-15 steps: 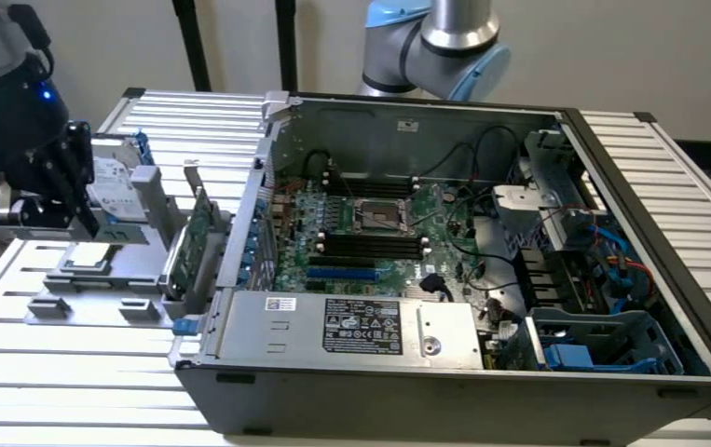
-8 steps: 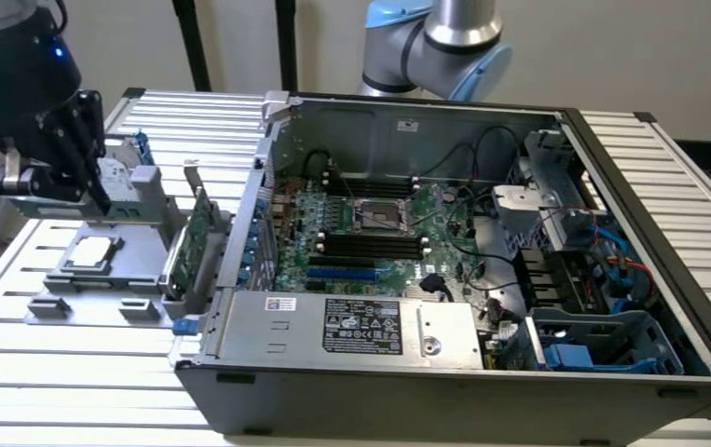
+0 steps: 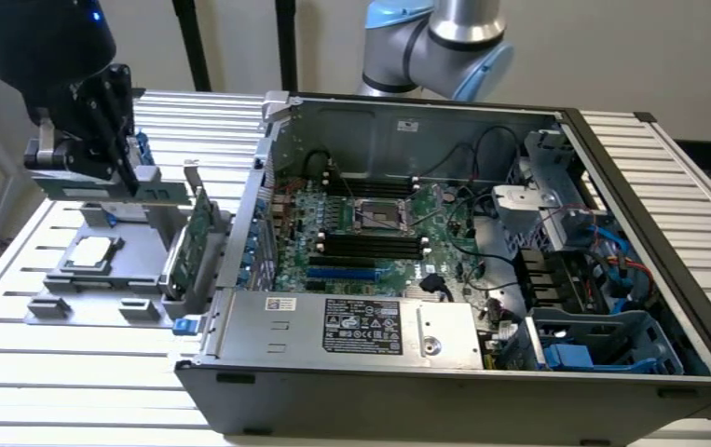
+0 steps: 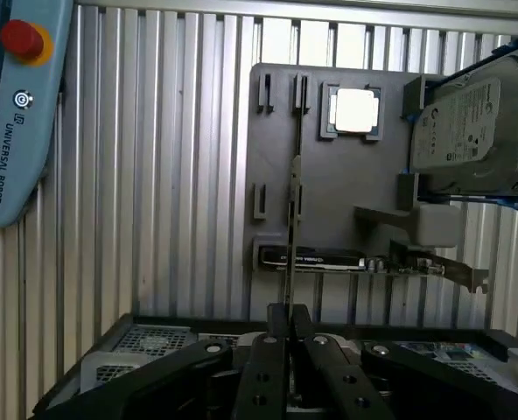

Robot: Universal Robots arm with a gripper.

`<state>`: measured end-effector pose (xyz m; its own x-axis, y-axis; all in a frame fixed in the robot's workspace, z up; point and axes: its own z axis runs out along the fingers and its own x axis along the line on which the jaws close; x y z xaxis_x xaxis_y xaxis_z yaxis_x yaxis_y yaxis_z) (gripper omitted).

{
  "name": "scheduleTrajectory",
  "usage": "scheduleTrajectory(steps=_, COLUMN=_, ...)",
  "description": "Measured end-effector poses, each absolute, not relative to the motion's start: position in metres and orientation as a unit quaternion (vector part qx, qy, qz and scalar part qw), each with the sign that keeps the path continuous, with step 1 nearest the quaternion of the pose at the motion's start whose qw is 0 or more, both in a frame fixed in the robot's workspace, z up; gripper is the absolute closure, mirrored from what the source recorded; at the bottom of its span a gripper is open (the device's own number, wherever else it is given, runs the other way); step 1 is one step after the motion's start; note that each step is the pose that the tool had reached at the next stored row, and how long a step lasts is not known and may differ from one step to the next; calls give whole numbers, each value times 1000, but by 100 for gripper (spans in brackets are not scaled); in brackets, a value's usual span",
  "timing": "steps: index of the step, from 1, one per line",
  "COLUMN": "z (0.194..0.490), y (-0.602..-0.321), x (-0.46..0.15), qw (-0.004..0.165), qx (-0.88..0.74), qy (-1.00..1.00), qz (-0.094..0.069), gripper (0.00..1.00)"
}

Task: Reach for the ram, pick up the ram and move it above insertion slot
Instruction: 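Pick up the ram and move it above insertion slot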

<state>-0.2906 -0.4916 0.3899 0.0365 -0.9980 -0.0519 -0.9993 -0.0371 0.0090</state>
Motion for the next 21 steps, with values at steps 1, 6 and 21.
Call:
scheduleTrajectory(steps=1, z=391, y=-492, x=-286, qw=16, qx=-720, qy=694, qz=23, gripper=86)
scheduleTrajectory(steps=6, z=394, y=-492, x=-263, qw=20, qx=-720, qy=694, qz=27, gripper=86)
scheduleTrajectory(steps=21, z=395, y=-492, x=-195, qw=39, qx=-719, qy=693, qz=45, gripper=86)
